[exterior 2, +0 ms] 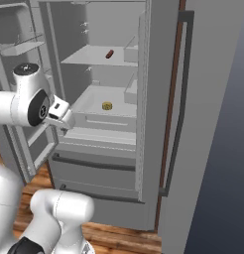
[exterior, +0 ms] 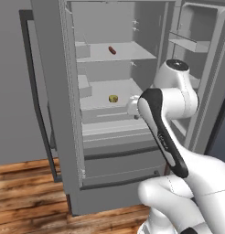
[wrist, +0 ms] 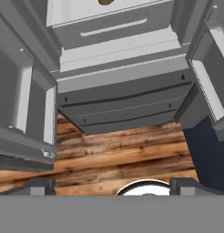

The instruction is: Retrieve the sausage and cheese from the fridge and place them on the cutting board on the counter.

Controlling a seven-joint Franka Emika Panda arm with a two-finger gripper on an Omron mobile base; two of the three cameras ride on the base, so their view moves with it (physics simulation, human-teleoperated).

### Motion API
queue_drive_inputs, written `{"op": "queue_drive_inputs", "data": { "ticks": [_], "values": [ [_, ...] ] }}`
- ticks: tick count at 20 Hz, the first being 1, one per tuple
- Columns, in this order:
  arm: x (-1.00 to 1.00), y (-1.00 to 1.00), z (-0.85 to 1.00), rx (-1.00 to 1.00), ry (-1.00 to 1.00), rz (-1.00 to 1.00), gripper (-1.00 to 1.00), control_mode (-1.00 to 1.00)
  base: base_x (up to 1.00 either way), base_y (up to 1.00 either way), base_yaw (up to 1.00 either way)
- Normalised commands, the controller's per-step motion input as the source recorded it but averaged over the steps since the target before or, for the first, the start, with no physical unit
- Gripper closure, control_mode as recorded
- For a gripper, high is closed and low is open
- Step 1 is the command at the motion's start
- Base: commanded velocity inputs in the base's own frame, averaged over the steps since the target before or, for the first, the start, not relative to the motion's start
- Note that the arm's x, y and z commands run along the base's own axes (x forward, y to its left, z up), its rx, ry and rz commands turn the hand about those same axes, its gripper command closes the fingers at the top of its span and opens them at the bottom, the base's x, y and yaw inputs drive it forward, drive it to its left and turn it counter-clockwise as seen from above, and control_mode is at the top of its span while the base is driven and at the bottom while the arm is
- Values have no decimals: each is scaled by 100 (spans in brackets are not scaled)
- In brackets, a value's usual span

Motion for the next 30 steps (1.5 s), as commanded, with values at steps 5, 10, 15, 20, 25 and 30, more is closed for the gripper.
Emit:
{"op": "queue_drive_inputs", "data": {
  "ticks": [5, 10, 15, 20, 25, 30],
  "values": [
    [15, -21, -18, -13, -2, 4, -100, -100, 0, 0, 0],
    [0, 0, 0, 0, 0, 0, -100, -100, 0, 0, 0],
    [0, 0, 0, 0, 0, 0, -100, -100, 0, 0, 0],
    [0, 0, 0, 0, 0, 0, -100, -100, 0, 0, 0],
    [0, 0, 0, 0, 0, 0, -100, -100, 0, 0, 0],
    [0, 0, 0, 0, 0, 0, -100, 100, 0, 0, 0]
  ]
}}
